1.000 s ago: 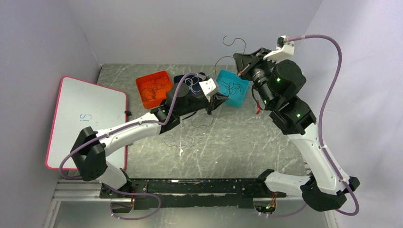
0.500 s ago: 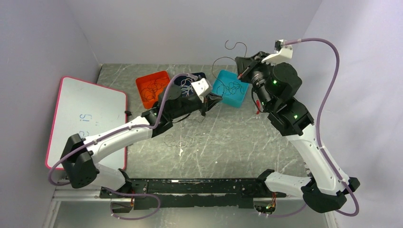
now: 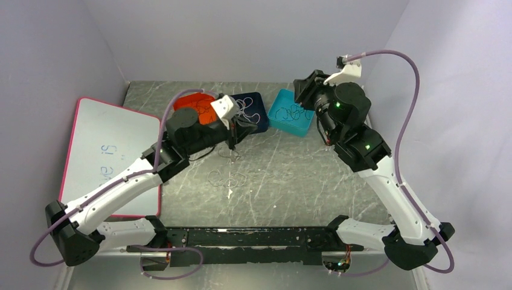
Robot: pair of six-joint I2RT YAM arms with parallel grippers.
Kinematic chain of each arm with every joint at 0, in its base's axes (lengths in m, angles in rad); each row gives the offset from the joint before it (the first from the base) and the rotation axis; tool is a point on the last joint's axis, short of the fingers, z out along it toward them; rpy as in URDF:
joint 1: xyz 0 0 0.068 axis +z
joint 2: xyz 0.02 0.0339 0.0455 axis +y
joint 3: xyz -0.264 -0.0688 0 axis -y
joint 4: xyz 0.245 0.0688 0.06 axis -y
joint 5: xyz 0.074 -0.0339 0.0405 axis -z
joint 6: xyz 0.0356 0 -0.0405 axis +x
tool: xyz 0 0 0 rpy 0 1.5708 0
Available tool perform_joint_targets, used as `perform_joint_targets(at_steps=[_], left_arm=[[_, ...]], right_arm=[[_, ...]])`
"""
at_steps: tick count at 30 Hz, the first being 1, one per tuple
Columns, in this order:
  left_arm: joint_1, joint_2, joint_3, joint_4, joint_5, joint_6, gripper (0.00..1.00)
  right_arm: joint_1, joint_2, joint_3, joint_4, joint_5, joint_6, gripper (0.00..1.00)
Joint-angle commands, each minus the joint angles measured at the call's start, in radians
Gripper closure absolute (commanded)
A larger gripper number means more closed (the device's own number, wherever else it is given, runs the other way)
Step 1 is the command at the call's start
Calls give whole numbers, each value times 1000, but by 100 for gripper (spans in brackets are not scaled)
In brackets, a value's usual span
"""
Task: Untangle the cables
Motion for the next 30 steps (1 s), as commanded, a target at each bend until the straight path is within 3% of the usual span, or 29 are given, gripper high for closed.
perform_joint_targets(at_steps=[1, 12, 30], left_arm=[[78, -12, 35, -114, 35, -22, 93], [285, 84, 148, -220, 92, 70, 93], [578, 359, 286, -154, 190, 117, 93]], right_arm=[[2, -17, -34, -13, -44, -22, 54], [1, -66, -108, -25, -131, 8, 54], [2, -144, -360, 6, -279, 104, 54]])
